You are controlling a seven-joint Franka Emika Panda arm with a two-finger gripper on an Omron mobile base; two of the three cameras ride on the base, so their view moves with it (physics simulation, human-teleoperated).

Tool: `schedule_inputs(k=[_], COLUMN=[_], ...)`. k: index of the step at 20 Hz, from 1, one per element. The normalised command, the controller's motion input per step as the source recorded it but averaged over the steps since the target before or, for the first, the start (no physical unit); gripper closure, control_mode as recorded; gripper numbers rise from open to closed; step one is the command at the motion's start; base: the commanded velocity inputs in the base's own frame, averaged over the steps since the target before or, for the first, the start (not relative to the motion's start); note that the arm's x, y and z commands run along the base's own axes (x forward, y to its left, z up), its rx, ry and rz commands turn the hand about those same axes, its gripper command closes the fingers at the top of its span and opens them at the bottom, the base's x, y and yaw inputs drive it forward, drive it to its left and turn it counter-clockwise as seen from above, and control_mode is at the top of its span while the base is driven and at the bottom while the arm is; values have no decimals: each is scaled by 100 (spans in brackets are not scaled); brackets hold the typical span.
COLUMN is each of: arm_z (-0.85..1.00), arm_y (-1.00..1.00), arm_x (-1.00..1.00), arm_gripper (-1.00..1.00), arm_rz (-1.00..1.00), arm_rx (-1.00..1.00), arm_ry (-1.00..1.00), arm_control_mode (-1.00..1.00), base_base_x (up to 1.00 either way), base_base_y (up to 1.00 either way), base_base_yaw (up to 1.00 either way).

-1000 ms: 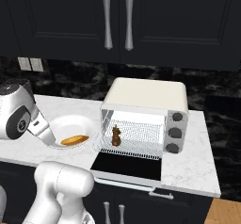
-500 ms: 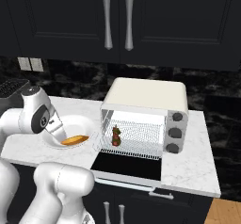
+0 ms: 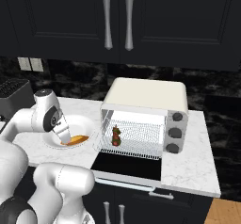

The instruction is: Pick up the kebab skewer and baguette bread, and place them inside the toaster oven. Close the toaster oven door and start by setting the timer.

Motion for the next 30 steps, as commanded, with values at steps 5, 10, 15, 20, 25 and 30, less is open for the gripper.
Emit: schedule_inputs(k=[5,10,15,20,25,30], arm_z=[-29,-38,-5,-17,-21,-4], arm_y=[0,0,0,0,0,0], arm_x=[23,17,32,29,7,2], arm_gripper=[-100,-100,-100,-100,-100,-100], arm_rz=[-3,-3,-1,-1,-1,0], arm_rx=[0,0,0,0,0,0], arm_ry=[0,0,0,3,3,0], arm_control_mode=[-100,-100,-100,-100,-100,-100], base_base_x=[0,0,0,0,0,0], base_base_y=[0,0,0,0,0,0], base_base_yaw=[0,0,0,0,0,0])
